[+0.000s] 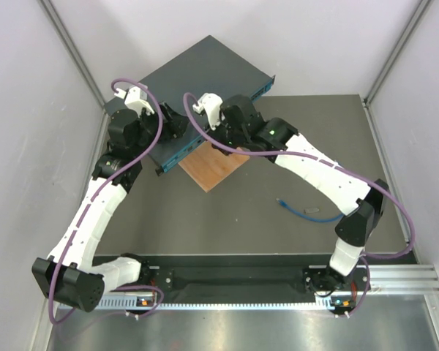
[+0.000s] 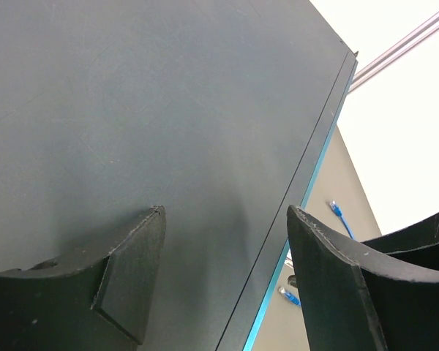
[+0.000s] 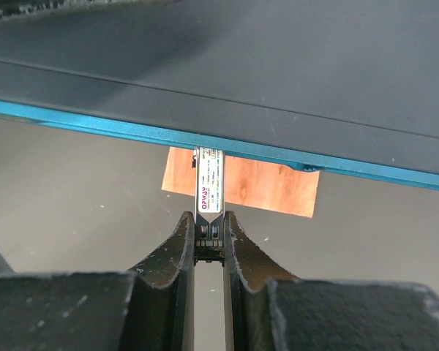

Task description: Insert the plug into the switch port

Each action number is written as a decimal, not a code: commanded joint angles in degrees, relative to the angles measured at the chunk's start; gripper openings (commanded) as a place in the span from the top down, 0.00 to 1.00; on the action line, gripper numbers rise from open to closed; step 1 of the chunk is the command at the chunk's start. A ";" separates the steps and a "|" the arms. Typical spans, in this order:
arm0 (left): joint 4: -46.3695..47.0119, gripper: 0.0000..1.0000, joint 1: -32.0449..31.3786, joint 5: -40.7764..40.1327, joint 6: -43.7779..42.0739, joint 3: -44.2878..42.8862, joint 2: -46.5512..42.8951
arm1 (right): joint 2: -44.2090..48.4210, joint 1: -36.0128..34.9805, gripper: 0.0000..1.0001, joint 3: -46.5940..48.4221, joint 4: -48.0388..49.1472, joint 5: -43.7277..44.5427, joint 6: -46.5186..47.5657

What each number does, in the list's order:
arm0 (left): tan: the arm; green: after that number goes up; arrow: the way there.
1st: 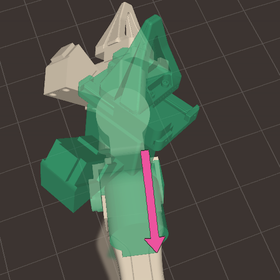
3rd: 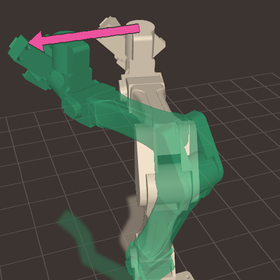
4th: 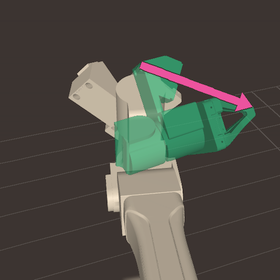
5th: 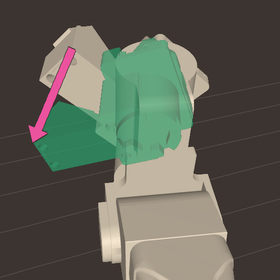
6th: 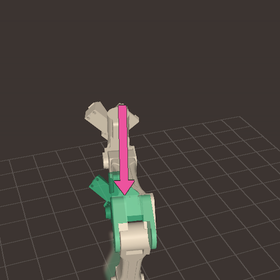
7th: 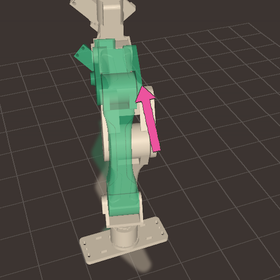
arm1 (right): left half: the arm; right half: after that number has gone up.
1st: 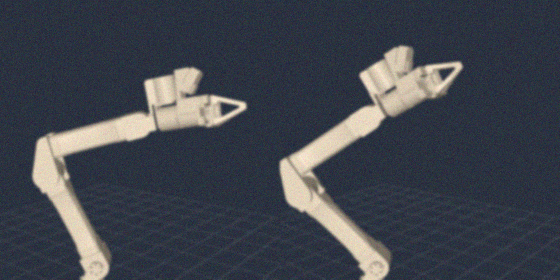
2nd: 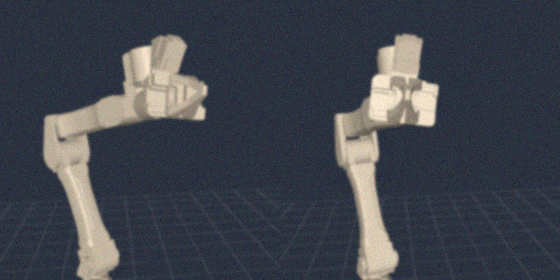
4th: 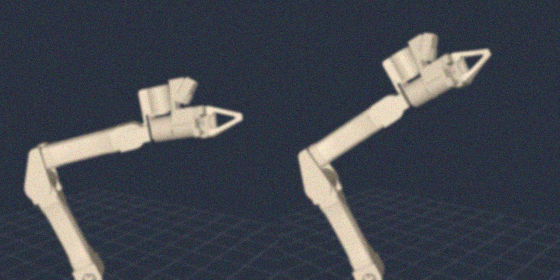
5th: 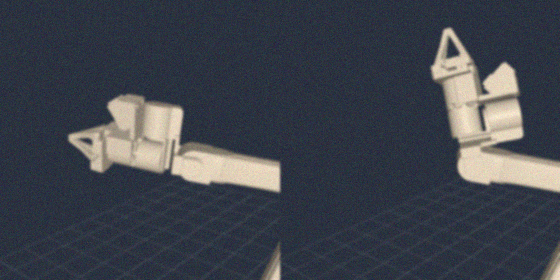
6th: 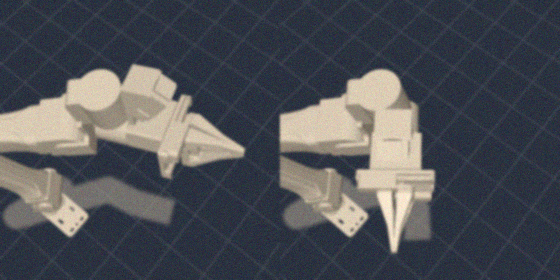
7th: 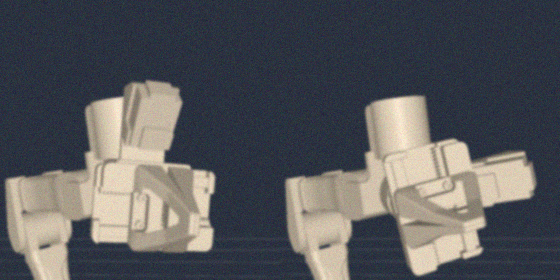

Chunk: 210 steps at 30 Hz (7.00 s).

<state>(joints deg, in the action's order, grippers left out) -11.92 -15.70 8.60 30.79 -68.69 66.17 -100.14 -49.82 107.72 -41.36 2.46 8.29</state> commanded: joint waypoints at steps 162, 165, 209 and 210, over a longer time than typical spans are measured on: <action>0.32 0.29 0.94 2.03 4.90 2.24 2.38 | -2.60 3.95 0.67 7.94 -0.74 -10.90 -4.16; 0.41 0.29 0.94 2.03 4.99 2.42 2.38 | -3.74 3.86 0.67 9.34 -0.56 -11.16 -4.60; 0.23 0.29 1.03 2.21 4.99 1.98 2.29 | -3.56 1.92 0.41 10.04 -2.32 -8.53 0.23; 0.23 0.29 1.03 2.12 4.99 1.98 2.29 | -4.18 1.84 0.42 10.66 -2.58 -7.57 0.06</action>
<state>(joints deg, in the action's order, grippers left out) -7.60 -15.03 10.48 36.07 -67.02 67.05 -102.10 -47.22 114.48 -45.17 -7.44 9.65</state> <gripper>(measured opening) 0.710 0.590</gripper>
